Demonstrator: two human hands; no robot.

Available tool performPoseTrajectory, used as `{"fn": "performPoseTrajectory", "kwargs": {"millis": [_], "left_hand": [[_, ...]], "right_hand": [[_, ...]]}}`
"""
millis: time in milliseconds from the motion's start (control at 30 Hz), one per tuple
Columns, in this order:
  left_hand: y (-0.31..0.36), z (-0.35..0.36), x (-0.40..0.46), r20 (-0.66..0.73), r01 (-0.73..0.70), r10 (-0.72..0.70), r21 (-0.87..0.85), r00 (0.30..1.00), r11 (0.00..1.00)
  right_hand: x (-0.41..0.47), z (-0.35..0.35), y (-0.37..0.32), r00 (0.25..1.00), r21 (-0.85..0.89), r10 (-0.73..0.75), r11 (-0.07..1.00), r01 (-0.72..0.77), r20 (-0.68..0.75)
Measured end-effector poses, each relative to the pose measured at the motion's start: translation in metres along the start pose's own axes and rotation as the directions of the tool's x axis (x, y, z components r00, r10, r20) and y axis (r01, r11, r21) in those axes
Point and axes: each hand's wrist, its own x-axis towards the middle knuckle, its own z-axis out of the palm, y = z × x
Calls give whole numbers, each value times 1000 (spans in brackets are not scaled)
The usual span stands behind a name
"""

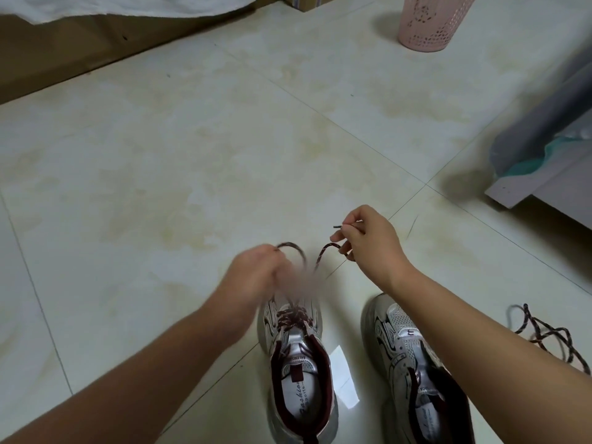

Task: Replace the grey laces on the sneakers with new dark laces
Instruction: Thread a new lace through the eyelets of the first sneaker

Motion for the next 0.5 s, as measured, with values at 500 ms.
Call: {"fn": "performPoseTrajectory", "kwargs": {"millis": [500], "left_hand": [[-76,-78,1,-519,449,-45,689,854,569]], "right_hand": [[-50,6,60,949,-238,172,965,-109,263]]}}
